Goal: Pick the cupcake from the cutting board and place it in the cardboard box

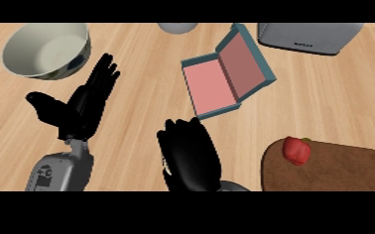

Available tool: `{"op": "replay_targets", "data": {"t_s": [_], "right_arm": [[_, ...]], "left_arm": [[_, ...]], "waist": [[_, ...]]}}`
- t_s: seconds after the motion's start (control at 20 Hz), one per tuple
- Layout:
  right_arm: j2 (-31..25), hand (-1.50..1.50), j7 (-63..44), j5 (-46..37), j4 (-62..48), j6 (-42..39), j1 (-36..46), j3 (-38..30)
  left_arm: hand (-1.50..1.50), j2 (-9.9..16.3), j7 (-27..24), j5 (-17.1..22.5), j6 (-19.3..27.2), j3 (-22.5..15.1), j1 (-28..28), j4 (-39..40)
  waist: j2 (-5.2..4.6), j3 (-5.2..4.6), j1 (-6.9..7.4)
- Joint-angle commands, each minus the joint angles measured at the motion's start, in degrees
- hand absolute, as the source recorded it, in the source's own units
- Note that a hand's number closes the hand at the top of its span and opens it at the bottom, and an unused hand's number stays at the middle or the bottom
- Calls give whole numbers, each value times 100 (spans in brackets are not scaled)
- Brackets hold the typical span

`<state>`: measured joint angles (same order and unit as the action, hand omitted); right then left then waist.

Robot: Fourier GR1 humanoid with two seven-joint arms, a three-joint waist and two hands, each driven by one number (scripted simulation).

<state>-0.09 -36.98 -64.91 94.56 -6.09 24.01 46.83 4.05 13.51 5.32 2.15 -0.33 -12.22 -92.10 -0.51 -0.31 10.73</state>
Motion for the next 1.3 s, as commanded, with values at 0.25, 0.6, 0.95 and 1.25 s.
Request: {"op": "replay_targets", "data": {"t_s": [0.25,0.6,0.95,1.25], "right_arm": [[9,150,-2194,82,-122,1396,1445,265],[8,150,-3527,452,-738,1531,2963,-179],[6,150,-3846,1144,-1795,1766,3988,-466],[6,150,-3851,911,-3042,2062,4491,-383]], "left_arm": [[0,-62,-85,-23,97,60,-35,137],[0,116,-33,-70,137,230,-172,204],[0,21,9,-109,196,143,-127,153],[0,-59,-218,-99,248,199,84,209]], "waist": [[41,5,-216],[31,3,-346],[11,10,-426],[1,12,-603]]}}
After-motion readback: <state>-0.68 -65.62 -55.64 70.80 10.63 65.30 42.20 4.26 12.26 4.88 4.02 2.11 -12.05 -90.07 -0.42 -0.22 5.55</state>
